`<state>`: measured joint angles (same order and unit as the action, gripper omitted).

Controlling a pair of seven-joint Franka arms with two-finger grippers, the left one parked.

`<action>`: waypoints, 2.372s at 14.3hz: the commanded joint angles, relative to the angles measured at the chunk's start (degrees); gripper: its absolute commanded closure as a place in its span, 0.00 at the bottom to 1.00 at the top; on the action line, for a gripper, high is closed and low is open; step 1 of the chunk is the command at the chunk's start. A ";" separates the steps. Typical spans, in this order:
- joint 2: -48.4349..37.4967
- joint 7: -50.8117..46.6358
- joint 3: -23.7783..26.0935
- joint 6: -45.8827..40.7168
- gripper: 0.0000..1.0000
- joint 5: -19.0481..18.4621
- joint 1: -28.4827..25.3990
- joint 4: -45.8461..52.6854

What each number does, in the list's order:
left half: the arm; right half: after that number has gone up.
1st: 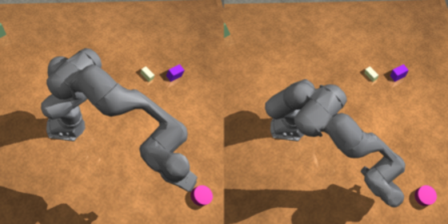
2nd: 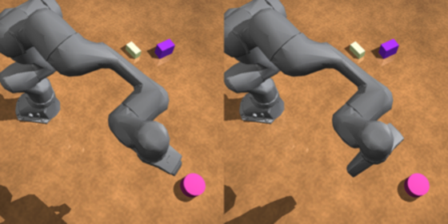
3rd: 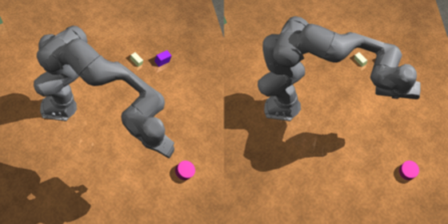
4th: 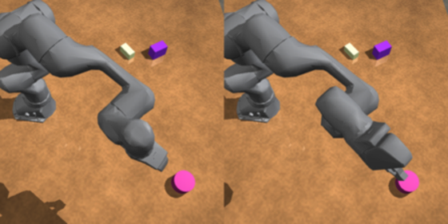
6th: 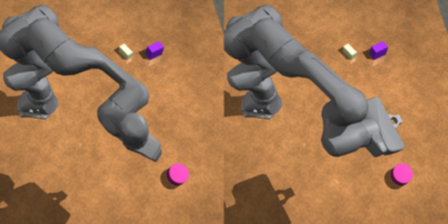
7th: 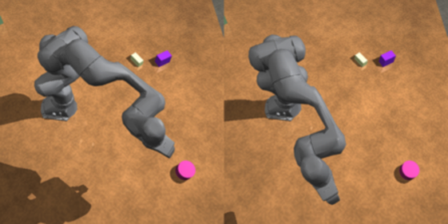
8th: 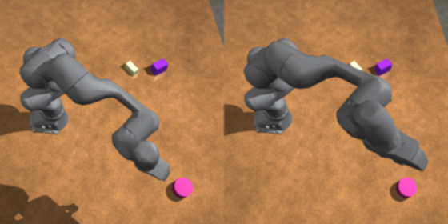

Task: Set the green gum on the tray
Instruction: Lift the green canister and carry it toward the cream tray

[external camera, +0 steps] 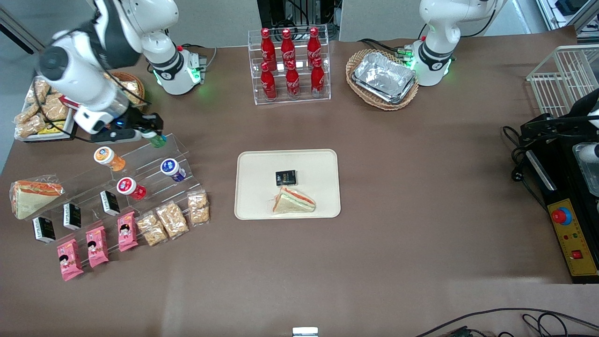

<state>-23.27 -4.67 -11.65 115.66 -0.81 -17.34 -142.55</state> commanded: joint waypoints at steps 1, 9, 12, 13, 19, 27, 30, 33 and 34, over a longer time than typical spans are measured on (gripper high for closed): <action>4.97 2.21 -0.30 -14.28 0.83 0.55 -0.06 16.55; 12.19 -0.50 0.31 -34.27 0.83 7.05 -0.76 39.89; 12.28 -7.88 4.52 -34.01 0.83 8.89 -1.20 39.89; 12.54 -10.51 6.19 -33.22 0.83 9.25 -1.20 39.54; 12.98 -19.66 14.45 -19.18 0.83 9.43 -1.29 29.10; 18.68 -29.85 24.38 8.06 0.83 9.34 -1.38 14.14; 23.86 -30.66 25.01 13.88 0.83 9.25 -1.38 14.14; 29.84 -31.45 25.01 19.85 0.83 9.25 -2.78 14.14; 31.42 -31.54 25.10 21.61 0.83 9.25 -2.96 14.14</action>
<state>3.05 -35.05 13.44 132.15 7.28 -19.22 -129.10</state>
